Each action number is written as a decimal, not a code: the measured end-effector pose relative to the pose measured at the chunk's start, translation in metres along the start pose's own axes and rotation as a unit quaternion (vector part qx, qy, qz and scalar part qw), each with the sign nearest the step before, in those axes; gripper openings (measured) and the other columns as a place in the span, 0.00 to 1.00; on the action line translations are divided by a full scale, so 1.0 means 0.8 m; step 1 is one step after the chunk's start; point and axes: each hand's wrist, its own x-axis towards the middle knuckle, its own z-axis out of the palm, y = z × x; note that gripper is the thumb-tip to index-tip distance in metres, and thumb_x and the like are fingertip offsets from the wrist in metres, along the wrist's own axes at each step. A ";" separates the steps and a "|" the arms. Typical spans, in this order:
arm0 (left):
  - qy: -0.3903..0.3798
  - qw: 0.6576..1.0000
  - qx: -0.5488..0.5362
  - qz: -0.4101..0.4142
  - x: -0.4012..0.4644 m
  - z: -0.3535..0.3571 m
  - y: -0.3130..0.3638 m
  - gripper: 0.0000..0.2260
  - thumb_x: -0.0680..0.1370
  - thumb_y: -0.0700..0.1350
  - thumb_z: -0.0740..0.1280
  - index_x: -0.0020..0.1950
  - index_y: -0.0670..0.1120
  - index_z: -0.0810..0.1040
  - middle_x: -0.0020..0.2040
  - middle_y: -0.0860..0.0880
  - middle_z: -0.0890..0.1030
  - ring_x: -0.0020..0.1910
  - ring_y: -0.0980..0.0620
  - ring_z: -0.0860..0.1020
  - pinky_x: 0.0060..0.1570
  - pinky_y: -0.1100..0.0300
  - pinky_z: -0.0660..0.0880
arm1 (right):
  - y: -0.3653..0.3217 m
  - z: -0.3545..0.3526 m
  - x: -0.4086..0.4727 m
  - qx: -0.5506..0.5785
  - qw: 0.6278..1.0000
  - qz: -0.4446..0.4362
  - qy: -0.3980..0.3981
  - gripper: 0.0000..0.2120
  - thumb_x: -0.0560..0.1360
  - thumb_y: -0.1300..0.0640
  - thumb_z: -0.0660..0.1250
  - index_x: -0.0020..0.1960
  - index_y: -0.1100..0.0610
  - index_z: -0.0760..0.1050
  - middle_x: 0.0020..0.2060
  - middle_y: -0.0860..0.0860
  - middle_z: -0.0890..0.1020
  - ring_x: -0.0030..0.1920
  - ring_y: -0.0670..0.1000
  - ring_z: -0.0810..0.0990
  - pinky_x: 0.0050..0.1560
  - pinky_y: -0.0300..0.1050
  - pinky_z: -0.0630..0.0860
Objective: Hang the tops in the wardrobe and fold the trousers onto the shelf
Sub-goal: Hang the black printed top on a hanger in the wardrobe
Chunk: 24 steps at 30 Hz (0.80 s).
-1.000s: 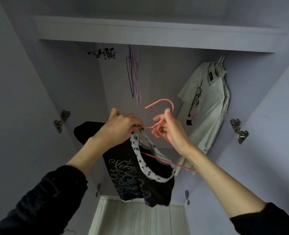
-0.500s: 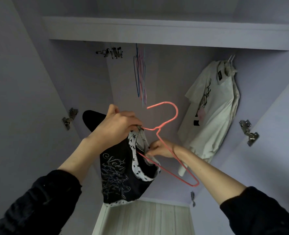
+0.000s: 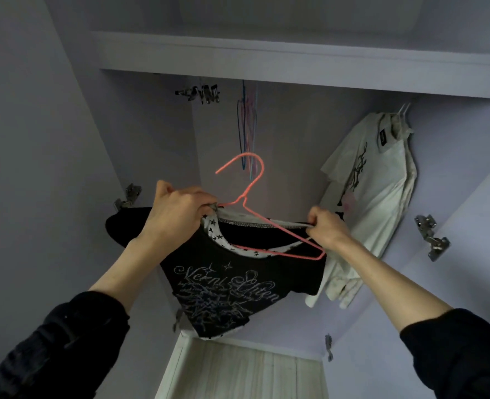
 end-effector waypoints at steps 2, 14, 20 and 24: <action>0.014 0.999 0.017 -0.037 0.003 0.001 -0.001 0.09 0.77 0.40 0.66 0.51 0.50 0.82 0.47 0.53 0.82 0.43 0.47 0.78 0.44 0.56 0.53 | 0.013 -0.010 0.005 0.061 0.997 0.042 -0.005 0.05 0.73 0.64 0.64 0.46 0.56 0.72 0.41 0.52 0.77 0.46 0.54 0.76 0.44 0.43 0.70; -0.011 0.993 0.107 -0.053 0.007 0.019 -0.009 0.18 0.62 0.29 0.74 0.42 0.51 0.82 0.38 0.52 0.82 0.32 0.48 0.78 0.39 0.56 0.50 | 0.031 -0.048 -0.009 0.253 0.952 0.163 -0.059 0.07 0.74 0.63 0.63 0.38 0.56 0.69 0.31 0.51 0.69 0.29 0.47 0.67 0.24 0.36 0.57; 0.026 0.998 0.064 0.014 0.019 0.020 0.034 0.13 0.63 0.33 0.77 0.39 0.49 0.82 0.33 0.53 0.80 0.28 0.48 0.76 0.38 0.59 0.44 | -0.028 -0.053 -0.010 0.097 0.993 0.003 -0.074 0.08 0.72 0.60 0.63 0.34 0.58 0.70 0.27 0.53 0.69 0.28 0.51 0.69 0.32 0.41 0.64; 0.028 0.999 0.011 -0.027 0.023 0.026 0.038 0.07 0.75 0.38 0.69 0.44 0.49 0.83 0.39 0.52 0.82 0.35 0.46 0.77 0.41 0.59 0.48 | -0.059 -0.064 -0.019 0.019 0.987 -0.084 -0.134 0.13 0.75 0.54 0.64 0.34 0.57 0.72 0.27 0.51 0.74 0.28 0.48 0.73 0.34 0.42 0.67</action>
